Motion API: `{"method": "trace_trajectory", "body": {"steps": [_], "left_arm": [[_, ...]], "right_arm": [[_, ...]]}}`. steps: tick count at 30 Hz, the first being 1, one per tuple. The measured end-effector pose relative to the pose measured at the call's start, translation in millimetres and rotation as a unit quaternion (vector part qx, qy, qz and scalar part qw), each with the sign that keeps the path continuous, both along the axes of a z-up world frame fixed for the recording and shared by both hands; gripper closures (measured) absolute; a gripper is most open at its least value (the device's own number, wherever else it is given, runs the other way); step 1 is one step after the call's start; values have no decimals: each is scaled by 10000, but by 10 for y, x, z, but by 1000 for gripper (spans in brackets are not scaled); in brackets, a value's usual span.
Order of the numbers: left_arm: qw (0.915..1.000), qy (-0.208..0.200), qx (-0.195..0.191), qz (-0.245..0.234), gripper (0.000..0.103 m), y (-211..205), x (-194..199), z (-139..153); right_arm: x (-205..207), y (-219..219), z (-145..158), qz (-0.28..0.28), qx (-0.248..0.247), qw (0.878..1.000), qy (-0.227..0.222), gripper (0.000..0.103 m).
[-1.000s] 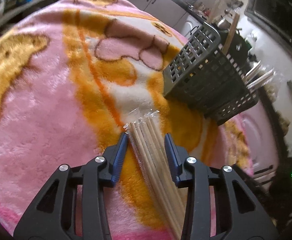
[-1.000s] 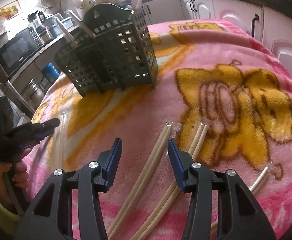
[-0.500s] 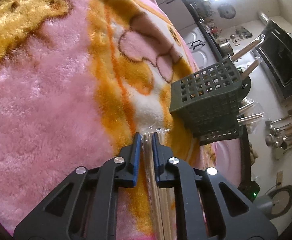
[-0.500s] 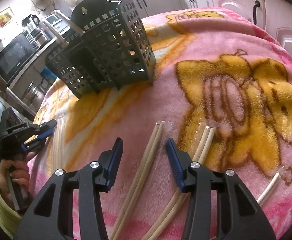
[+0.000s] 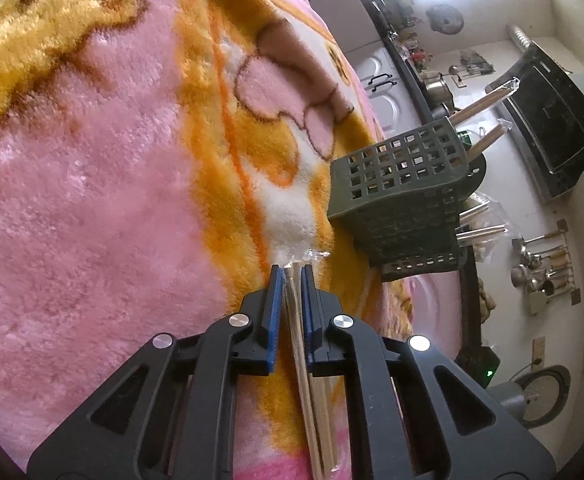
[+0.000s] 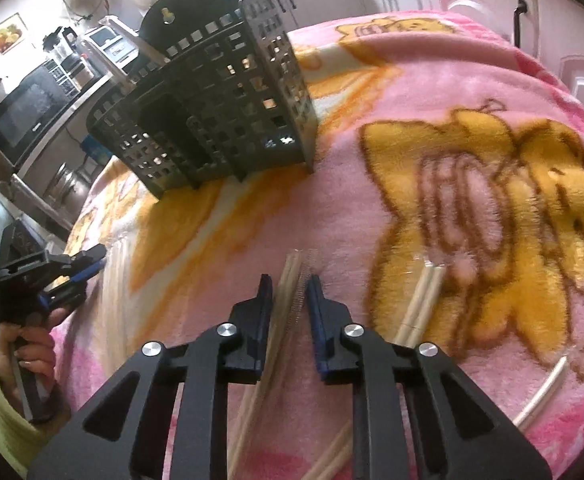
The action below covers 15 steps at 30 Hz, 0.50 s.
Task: Organize utensils
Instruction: 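Grasp a wooden chopstick with the left tool while the right tool grasps another stick, then lift both held sticks upright and lower them into the green caddy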
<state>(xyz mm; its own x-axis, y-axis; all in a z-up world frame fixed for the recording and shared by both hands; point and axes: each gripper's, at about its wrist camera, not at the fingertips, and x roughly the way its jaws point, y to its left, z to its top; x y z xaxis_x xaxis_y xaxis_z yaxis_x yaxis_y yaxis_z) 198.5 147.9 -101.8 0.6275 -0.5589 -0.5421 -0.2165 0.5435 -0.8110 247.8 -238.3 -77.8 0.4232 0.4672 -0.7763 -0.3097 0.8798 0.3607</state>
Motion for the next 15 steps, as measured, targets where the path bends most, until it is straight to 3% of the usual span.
{"method": "trace_trajectory", "body": {"steps": [8, 15], "left_arm": [[9995, -94, 271, -102, 103, 20, -49, 107], [9970, -463, 614, 8, 103, 65, -137, 417]], "right_arm": [[-57, 195, 72, 242, 98, 9996, -113, 95], [-117, 351, 294, 458, 267, 9978, -389, 97]]}}
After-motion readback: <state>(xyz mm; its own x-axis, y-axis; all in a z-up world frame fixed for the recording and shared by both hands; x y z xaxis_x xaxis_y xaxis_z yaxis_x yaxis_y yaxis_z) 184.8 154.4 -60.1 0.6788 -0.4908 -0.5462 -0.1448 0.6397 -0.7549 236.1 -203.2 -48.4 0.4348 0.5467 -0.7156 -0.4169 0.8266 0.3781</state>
